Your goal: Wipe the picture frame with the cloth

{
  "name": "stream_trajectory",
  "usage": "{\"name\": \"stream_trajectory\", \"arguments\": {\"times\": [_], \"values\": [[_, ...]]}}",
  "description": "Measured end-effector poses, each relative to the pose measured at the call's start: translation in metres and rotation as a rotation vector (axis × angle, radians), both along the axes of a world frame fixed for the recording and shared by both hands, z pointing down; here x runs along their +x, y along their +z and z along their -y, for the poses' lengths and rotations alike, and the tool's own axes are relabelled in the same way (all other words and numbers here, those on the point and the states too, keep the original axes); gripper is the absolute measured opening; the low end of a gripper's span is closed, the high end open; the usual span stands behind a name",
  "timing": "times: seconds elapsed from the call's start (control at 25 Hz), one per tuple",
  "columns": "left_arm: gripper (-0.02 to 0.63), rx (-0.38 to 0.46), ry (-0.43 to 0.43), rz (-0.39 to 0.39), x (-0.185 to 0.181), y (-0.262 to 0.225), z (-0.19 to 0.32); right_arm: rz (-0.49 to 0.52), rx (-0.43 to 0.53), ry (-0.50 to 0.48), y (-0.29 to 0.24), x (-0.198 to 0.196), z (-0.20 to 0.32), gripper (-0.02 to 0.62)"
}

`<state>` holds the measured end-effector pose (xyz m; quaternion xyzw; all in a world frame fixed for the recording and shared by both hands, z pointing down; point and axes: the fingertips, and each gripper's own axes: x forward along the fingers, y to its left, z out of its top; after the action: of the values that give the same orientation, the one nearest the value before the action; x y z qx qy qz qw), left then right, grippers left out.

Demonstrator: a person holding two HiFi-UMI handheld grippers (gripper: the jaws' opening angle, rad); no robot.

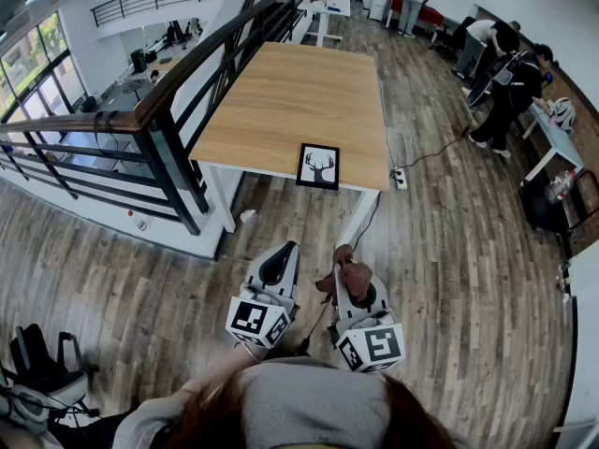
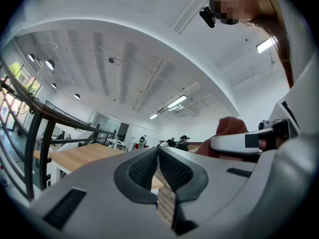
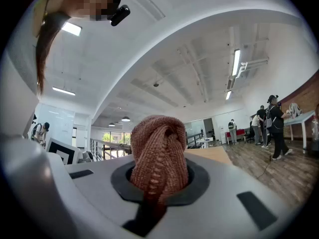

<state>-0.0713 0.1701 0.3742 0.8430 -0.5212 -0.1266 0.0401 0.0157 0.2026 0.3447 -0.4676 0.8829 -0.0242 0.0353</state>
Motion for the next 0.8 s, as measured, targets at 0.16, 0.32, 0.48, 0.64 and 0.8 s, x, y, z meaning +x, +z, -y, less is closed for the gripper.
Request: {"name": "stream_trajectory", "arguments": {"times": [0.16, 0.32, 0.48, 0.64, 0.8], "values": [[0.006, 0.006, -0.008, 0.004, 0.008, 0.001, -0.004, 0.008, -0.007, 0.001, 0.004, 0.015, -0.002, 0.044], [0.006, -0.024, -0.021, 0.018, 0.017, 0.016, -0.01, 0.025, -0.034, -0.006, 0.017, 0.026, -0.003, 0.044], [0.006, -0.041, -0.034, 0.02, 0.018, 0.021, -0.002, 0.032, -0.056, -0.029, 0.024, 0.025, 0.005, 0.044], [0.006, -0.028, -0.021, 0.038, 0.02, 0.022, 0.018, 0.047, -0.046, -0.031, 0.023, 0.021, 0.027, 0.044], [0.006, -0.006, 0.001, 0.047, 0.021, 0.02, 0.056, 0.056, -0.038, -0.024, 0.023, 0.019, 0.063, 0.045]]}}
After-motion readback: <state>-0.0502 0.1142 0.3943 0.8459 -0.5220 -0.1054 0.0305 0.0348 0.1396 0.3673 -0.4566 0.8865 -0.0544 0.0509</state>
